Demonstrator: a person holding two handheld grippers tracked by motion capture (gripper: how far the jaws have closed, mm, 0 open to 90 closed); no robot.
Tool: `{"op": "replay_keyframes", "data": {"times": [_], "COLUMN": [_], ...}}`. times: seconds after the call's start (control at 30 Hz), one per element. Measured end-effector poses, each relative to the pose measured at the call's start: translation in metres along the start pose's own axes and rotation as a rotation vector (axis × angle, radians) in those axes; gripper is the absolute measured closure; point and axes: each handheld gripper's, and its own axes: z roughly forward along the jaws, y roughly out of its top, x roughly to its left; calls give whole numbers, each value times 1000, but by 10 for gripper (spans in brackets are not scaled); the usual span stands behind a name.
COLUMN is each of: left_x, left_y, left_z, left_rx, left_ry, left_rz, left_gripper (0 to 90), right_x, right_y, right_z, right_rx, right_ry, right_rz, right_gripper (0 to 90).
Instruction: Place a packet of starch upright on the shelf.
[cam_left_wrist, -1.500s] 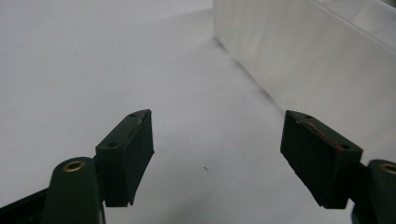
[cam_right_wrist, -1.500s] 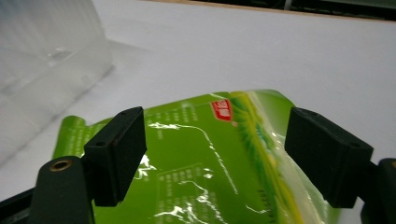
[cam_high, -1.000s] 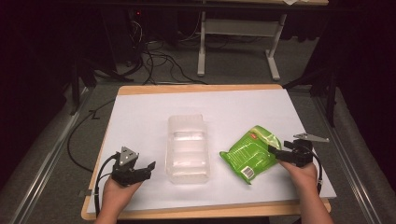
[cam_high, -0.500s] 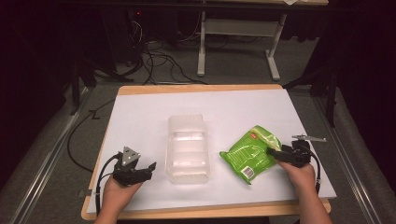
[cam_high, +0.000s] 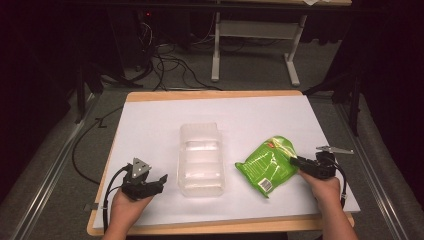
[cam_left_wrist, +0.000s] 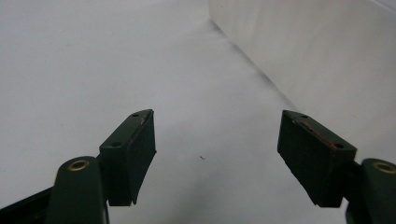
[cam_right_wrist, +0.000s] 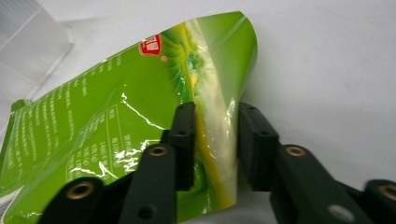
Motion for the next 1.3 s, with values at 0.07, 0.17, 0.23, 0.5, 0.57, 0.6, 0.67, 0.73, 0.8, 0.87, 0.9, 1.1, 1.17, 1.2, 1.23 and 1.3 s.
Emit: {"op": "replay_keyframes", "data": {"times": [0.07, 0.17, 0.23, 0.5, 0.57, 0.6, 0.67, 0.73, 0.8, 0.87, 0.9, 1.1, 1.17, 1.2, 1.23, 1.3], "left_x": [0, 0, 0, 1, 1, 1, 1, 1, 1, 1, 1, 1, 1, 1, 1, 1], "left_y": [0, -1, -1, -1, 0, 0, 0, 0, 0, 0, 0, 0, 0, 0, 0, 0], "left_z": [0, 1, 0, -1, -2, -2, -3, -3, -3, -3, -3, -3, -3, -3, -3, -3], "left_rx": [1, 1, 3, -1, -4, -5, -9, -15, -18, -18, -18, -21, -18, -18, -19, -20], "left_ry": [0, 3, 5, 2, 4, 3, 5, 6, 5, 6, 7, 7, 10, 10, 10, 11], "left_rz": [1, 0, 0, -6, -3, -3, -2, -4, -6, -5, -4, -5, -1, 1, 1, -1], "left_gripper": [283, 284, 284, 286, 286, 286, 286, 288, 290, 290, 290, 291, 290, 290, 290, 290], "right_x": [3, 6, 10, 25, 29, 32, 38, 45, 50, 56, 59, 79, 87, 91, 94, 100], "right_y": [1, 1, 3, 8, 9, 10, 11, 13, 15, 16, 17, 20, 21, 22, 23, 24], "right_z": [0, -1, -3, -18, -21, -23, -28, -32, -35, -38, -40, -48, -51, -52, -53, -54], "right_rx": [-1, -10, -24, -117, -139, -150, -177, -206, -227, -250, -259, -313, -332, -344, -351, -370], "right_ry": [-4, -9, -13, 0, 3, 6, 17, 30, 41, 53, 59, 89, 95, 98, 98, 99], "right_rz": [-20, -44, -69, -130, -145, -152, -167, -176, -190, -205, -210, -253, -272, -283, -288, -299], "right_gripper": [781, 830, 856, 878, 879, 880, 881, 883, 884, 885, 885, 887, 888, 888, 888, 889]}}
